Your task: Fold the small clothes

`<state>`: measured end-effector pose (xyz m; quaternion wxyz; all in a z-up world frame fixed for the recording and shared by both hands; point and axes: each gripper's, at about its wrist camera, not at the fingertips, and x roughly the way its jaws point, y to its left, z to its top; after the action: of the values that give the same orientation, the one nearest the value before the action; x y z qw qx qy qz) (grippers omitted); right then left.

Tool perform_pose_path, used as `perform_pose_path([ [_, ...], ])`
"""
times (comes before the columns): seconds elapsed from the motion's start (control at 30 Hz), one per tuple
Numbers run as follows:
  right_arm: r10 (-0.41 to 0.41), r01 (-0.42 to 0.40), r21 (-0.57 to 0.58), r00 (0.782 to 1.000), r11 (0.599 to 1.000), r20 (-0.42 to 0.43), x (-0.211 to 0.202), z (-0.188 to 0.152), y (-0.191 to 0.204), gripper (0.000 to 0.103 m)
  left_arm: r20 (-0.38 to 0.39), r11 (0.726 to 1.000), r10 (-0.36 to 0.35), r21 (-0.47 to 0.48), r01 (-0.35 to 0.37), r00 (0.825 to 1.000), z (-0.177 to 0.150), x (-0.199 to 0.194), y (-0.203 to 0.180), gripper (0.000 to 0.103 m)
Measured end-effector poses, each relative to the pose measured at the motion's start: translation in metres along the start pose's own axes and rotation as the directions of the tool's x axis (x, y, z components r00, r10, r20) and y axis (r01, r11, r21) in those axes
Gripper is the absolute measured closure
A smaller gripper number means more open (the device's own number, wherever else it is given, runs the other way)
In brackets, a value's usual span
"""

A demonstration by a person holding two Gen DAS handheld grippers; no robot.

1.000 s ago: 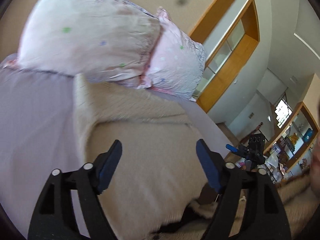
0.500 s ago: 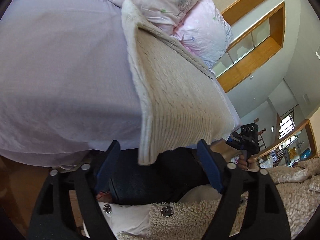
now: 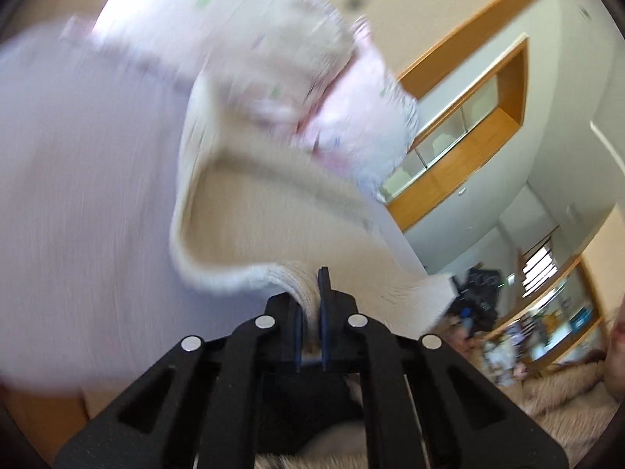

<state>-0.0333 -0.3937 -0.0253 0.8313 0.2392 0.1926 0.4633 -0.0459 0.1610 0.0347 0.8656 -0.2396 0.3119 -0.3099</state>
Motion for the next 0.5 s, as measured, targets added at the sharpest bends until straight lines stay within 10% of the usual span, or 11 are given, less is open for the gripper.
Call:
perform_pose_path([
  [0.23,-0.235,0.238,0.002,0.959,0.971,0.159,0.087,0.14,-0.055,0.095,0.184,0.984,0.176,-0.016,-0.176,0.967,0.146,0.069,0.022,0.096],
  [0.33,-0.457,0.442,0.139,0.883,0.886,0.109,0.128,0.165,-0.121,0.094,0.14,0.948,0.318,-0.023,-0.318,0.938,0.181,0.13,0.045,0.093],
  [0.4,-0.57,0.552,0.239,0.822,0.799,0.005,0.146,0.161,-0.161,0.084,0.047,0.925,0.377,-0.066,-0.374,0.925,0.189,0.159,0.065,0.084],
  [0.5,-0.585,0.537,0.312,0.807,0.784,0.082,0.13,0.138,-0.172,0.022,0.042,0.928,0.37,-0.077,-0.366,0.928,0.181,0.155,0.068,0.045],
])
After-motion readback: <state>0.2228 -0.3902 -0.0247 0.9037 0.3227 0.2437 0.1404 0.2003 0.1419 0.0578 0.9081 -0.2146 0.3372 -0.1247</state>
